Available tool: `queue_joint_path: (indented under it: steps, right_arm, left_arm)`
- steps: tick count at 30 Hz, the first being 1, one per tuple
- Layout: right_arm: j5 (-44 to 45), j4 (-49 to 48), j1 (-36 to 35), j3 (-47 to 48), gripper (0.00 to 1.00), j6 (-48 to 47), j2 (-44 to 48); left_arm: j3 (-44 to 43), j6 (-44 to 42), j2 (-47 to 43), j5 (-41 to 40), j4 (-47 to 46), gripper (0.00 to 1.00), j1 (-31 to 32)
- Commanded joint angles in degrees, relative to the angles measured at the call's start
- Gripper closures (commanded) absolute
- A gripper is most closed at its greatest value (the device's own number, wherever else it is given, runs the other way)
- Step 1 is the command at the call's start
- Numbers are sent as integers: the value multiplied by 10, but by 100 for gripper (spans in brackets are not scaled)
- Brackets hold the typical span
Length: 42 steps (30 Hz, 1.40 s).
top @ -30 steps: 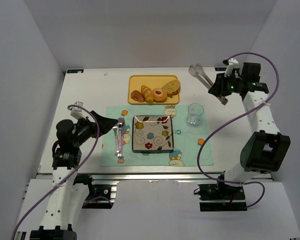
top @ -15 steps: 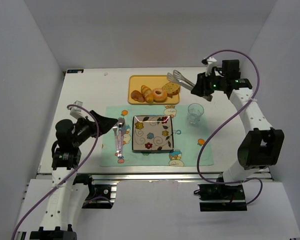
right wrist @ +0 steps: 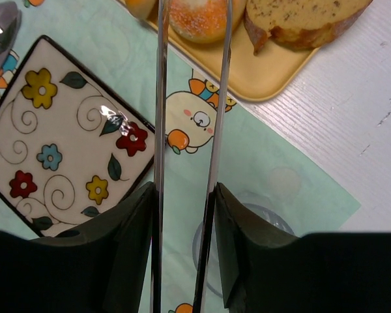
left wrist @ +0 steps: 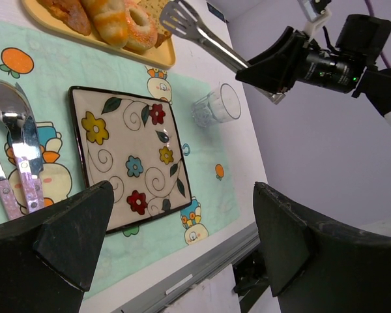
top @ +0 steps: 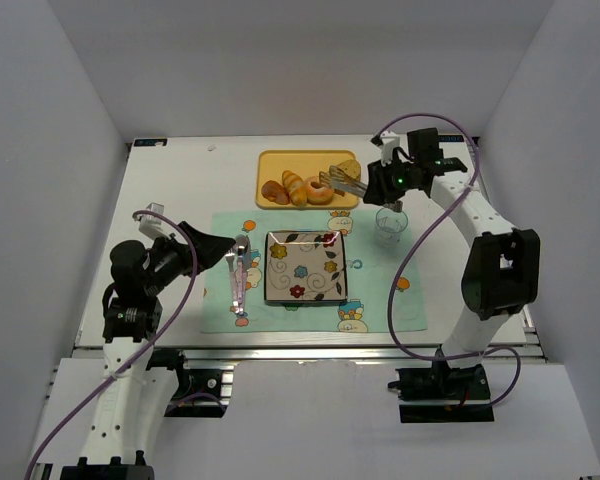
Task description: Place the bread
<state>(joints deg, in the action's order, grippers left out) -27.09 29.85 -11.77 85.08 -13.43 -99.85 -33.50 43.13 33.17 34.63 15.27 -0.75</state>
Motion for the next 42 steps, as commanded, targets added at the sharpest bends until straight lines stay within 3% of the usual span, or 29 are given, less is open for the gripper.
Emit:
queue_joint_path:
  steps: [1, 13, 25, 28, 32, 42]
  right_arm:
    - [25, -29, -6, 21, 55, -15, -11]
    - [53, -44, -7, 36, 55, -13, -37]
    - [155, -88, 9, 54, 58, 93, -51]
    - [152, -89, 21, 60, 58, 109, -61]
    - [164, -92, 25, 62, 50, 122, -68]
    - [149, -95, 42, 78, 50, 130, -104]
  left_arm:
    - [-10, 0, -5, -6, 5, 2, -1]
    - [5, 7, -2, -4, -9, 2, -1]
    - [14, 7, -2, -4, -11, 2, -2]
    - [17, 9, -1, -4, -14, 2, -1]
    - [21, 13, 3, -3, -24, 2, -2]
    - [19, 12, 24, 2, -33, 2, -2]
